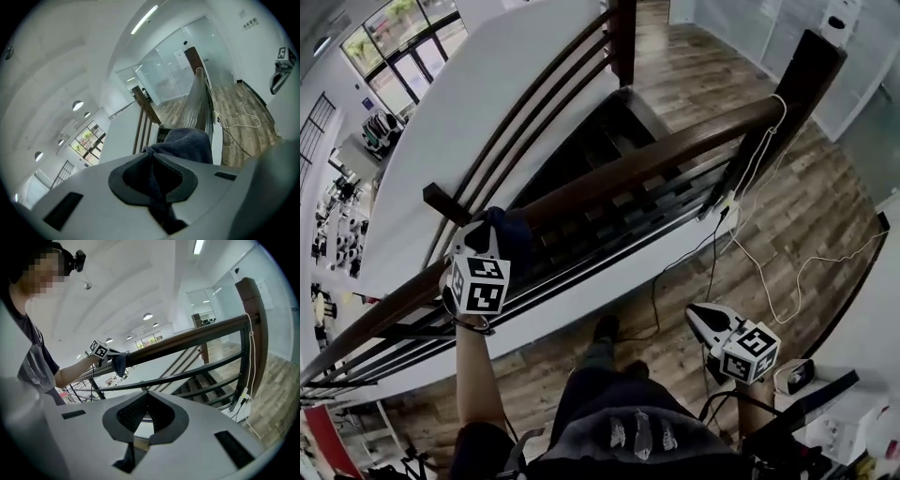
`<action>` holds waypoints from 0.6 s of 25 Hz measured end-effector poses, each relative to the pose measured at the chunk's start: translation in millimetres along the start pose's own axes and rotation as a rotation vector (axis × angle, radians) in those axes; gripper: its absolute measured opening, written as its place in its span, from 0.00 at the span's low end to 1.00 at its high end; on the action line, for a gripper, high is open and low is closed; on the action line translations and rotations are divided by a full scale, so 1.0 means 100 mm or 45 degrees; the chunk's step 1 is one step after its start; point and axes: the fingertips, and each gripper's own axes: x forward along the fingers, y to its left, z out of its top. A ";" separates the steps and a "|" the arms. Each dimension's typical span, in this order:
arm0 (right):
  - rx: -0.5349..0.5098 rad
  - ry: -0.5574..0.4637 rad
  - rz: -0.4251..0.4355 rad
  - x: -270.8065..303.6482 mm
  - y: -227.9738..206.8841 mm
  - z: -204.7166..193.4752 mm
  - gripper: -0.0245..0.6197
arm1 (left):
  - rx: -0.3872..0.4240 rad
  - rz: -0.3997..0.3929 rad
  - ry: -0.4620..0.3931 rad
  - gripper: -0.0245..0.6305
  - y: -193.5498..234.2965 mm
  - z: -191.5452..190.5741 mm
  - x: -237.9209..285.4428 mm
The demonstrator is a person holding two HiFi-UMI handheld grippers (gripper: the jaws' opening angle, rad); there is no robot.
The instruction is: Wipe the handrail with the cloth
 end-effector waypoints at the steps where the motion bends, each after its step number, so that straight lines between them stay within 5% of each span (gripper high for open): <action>1: -0.001 0.001 -0.021 0.00 -0.11 0.03 0.04 | 0.037 -0.008 -0.018 0.09 -0.13 0.17 0.08; 9: 0.057 -0.043 -0.186 -0.10 -0.93 0.36 0.04 | 0.273 -0.193 -0.215 0.09 -1.14 1.58 0.70; 15: 0.152 -0.132 -0.155 -0.29 -1.78 0.43 0.04 | 0.377 -0.247 -0.197 0.09 -1.80 2.50 1.20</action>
